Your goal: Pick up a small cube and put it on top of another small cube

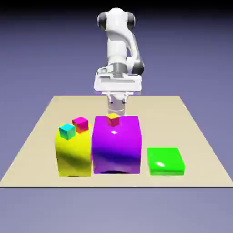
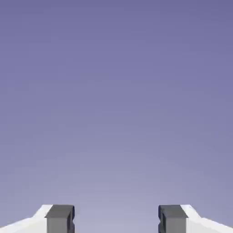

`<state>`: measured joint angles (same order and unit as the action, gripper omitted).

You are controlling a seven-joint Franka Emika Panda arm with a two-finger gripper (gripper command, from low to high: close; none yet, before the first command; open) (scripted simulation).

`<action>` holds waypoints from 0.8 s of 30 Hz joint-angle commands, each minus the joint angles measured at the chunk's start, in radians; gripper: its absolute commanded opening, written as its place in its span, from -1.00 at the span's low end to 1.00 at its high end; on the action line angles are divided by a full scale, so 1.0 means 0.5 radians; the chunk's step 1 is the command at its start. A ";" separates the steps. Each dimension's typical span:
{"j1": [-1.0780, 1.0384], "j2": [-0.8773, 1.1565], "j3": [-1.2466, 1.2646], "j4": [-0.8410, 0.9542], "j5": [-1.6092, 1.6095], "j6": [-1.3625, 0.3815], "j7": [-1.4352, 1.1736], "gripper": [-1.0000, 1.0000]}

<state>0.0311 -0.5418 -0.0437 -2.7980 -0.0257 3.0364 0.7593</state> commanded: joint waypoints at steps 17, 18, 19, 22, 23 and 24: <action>0.376 0.979 -1.232 0.633 -0.771 -0.198 0.686 0.00; 0.394 1.040 -1.305 0.672 -0.815 -0.213 0.728 0.00; 0.413 1.101 -1.377 0.712 -0.860 -0.228 0.769 0.00; 0.455 1.286 -1.585 0.829 -0.984 -0.282 0.892 0.00; 0.399 1.359 -1.601 0.868 -0.977 -0.344 0.922 0.00; 0.343 1.431 -1.617 0.906 -0.970 -0.406 0.952 0.00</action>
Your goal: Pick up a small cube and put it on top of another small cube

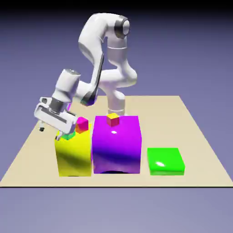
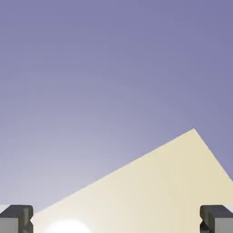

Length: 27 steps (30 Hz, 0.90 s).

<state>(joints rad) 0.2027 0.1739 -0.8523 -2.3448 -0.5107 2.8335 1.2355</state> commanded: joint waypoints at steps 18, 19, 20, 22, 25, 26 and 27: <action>-1.293 0.278 0.905 0.112 0.818 -0.848 -0.115 0.00; -1.366 0.290 0.960 0.117 0.866 -0.894 -0.123 0.00; -1.438 0.302 1.014 0.121 0.913 -0.939 -0.132 0.00; -1.583 0.325 1.124 0.129 1.009 -1.031 -0.149 0.00; -1.801 0.359 1.287 0.142 1.152 -1.169 -0.176 0.00; -1.873 0.371 1.342 0.146 1.200 -1.215 -0.184 0.00; -1.946 0.382 1.396 0.150 1.248 -1.260 -0.193 0.00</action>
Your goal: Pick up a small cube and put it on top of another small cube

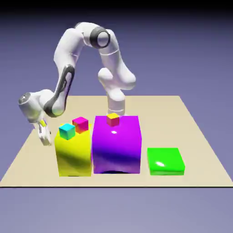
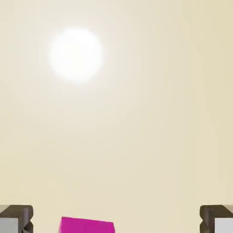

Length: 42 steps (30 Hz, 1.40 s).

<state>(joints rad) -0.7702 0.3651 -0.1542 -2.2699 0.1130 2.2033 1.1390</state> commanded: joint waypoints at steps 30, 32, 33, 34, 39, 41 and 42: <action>-0.087 -0.432 -0.104 -0.232 0.214 -1.048 -0.213 -1.00; 0.052 -0.564 -0.201 -0.282 0.200 -1.156 -0.184 -1.00; 0.125 -0.636 -0.221 -0.303 0.222 -1.193 -0.141 -1.00; 0.197 -0.709 -0.241 -0.323 0.243 -1.230 -0.097 -1.00; 0.533 -1.057 -0.239 -0.399 0.437 -1.340 0.199 -1.00; 0.649 -1.187 -0.162 -0.410 0.576 -1.329 0.373 -1.00; 0.707 -1.251 -0.124 -0.415 0.646 -1.323 0.460 -1.00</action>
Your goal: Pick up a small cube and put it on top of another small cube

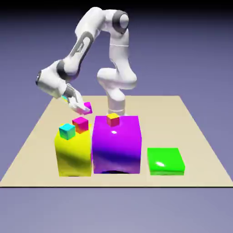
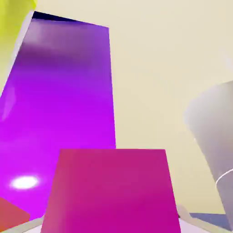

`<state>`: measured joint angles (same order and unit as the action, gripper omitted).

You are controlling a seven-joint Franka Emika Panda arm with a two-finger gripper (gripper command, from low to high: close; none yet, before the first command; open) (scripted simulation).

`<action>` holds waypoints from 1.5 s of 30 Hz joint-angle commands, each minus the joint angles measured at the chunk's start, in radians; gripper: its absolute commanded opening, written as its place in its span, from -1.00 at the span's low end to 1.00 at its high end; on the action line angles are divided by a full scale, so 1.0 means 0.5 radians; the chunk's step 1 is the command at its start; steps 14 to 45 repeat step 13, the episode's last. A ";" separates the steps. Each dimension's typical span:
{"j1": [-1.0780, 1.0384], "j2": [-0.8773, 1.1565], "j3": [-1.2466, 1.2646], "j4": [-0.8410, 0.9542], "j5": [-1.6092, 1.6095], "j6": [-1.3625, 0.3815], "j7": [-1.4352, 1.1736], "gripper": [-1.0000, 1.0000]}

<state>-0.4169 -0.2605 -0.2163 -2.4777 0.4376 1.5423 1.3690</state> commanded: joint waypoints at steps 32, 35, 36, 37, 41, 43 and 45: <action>0.122 -0.198 0.311 -0.102 0.285 0.296 0.381 1.00; 0.122 -0.198 0.311 -0.102 0.285 0.296 0.381 1.00; 0.122 -0.198 0.311 -0.102 0.285 0.296 0.381 1.00; 0.122 -0.198 0.311 -0.102 0.285 0.296 0.381 1.00; 0.122 -0.198 0.311 -0.102 0.285 0.296 0.381 1.00; 0.122 -0.198 0.311 -0.102 0.285 0.296 0.381 1.00; 0.122 -0.198 0.311 -0.102 0.285 0.296 0.381 1.00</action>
